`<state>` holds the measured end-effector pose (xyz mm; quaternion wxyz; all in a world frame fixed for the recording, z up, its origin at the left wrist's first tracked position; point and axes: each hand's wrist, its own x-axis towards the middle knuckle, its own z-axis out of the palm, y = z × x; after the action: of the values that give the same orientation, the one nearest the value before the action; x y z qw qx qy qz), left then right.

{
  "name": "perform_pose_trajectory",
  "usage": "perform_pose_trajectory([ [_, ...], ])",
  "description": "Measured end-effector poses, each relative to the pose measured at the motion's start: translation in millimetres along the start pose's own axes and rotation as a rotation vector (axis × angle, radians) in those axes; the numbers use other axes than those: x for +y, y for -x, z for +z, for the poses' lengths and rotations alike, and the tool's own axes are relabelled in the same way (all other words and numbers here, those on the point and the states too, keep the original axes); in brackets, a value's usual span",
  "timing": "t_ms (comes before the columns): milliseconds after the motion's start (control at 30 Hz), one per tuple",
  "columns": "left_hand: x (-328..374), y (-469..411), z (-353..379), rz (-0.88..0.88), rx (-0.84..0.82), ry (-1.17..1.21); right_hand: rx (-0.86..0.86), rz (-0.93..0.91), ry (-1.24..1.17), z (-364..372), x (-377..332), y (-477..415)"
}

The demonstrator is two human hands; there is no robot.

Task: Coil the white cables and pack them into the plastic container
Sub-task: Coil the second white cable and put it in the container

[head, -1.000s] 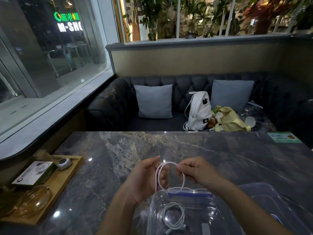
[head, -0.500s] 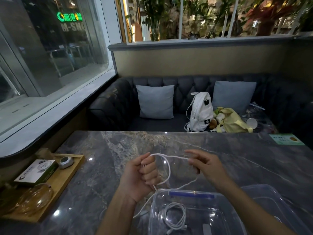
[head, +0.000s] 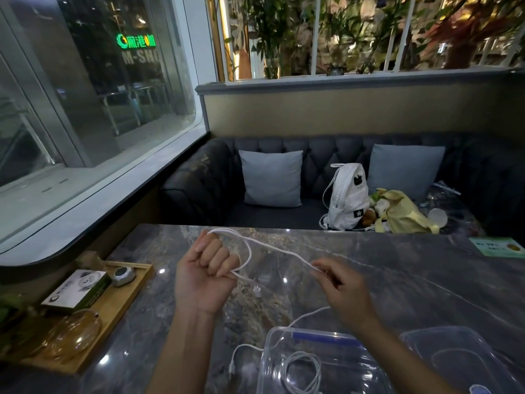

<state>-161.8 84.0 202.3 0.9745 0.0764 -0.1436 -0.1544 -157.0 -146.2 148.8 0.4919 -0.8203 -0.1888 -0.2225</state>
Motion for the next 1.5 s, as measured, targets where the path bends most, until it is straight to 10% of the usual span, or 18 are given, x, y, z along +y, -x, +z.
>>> perform_pose_trajectory([
  [300, 0.0, 3.3, -13.7, 0.125, 0.340, -0.378, -0.198, -0.377, 0.722, 0.7, -9.1, 1.8],
  [533, -24.0, -1.7, -31.9, -0.042, 0.417, -0.743, -0.518, -0.565, 0.665, -5.2, -49.1, -3.9],
  [933, -72.6, 8.2, -26.5, -0.391, 0.332, -1.085, -0.356, -0.147, 0.253, -5.7, -61.2, -18.2],
  [1233, -68.4, 10.5, -25.5, -0.519, 0.258, -0.648, -0.249, 0.121, -0.004, -12.1, -36.0, -27.5],
  [1500, -54.0, 16.0, -25.5, -0.255, 0.399, -0.569, -0.156, 0.295, -0.141, -15.1, -1.2, -21.2],
])
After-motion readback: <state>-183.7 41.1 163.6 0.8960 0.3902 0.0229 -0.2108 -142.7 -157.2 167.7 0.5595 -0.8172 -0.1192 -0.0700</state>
